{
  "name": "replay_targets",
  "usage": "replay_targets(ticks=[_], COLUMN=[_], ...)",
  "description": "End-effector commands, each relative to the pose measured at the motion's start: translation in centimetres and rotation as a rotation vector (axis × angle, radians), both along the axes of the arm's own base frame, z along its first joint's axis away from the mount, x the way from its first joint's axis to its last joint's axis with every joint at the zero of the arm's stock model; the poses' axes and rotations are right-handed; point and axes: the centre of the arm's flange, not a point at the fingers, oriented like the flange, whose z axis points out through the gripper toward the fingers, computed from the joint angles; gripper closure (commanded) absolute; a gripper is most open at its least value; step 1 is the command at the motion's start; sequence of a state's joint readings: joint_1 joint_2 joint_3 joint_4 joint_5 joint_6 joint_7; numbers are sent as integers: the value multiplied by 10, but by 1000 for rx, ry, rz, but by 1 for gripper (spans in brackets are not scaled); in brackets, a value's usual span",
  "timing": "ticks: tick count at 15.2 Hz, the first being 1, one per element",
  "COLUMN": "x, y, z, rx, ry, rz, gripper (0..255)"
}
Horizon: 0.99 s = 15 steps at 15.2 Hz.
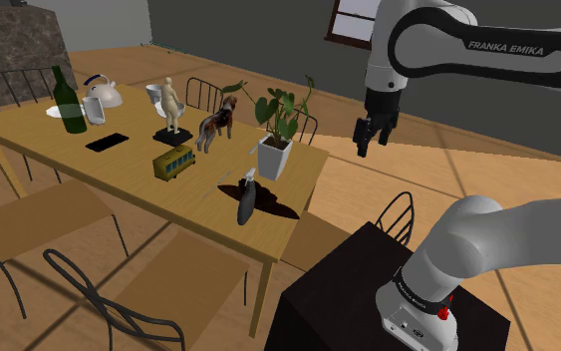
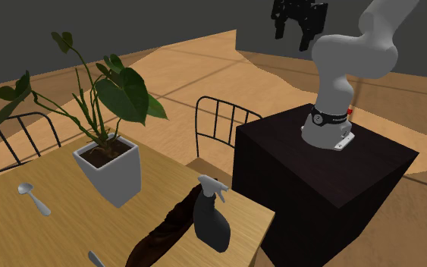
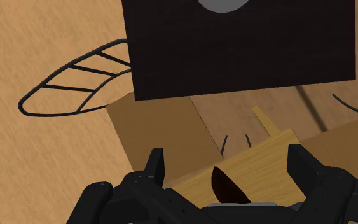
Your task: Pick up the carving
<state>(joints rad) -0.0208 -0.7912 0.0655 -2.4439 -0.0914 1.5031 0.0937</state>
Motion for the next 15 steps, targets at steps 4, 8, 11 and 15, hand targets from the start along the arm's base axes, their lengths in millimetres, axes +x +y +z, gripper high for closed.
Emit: replay_targets(ticks=[4, 8, 11, 15], x=[32, 75, 107, 149], y=[3, 8, 13, 20], z=[-24, -56, -80, -113], rx=[6, 15, 21, 29], ry=[8, 19, 27, 38], rz=[11, 25, 35, 49], gripper=[0, 0, 0, 0])
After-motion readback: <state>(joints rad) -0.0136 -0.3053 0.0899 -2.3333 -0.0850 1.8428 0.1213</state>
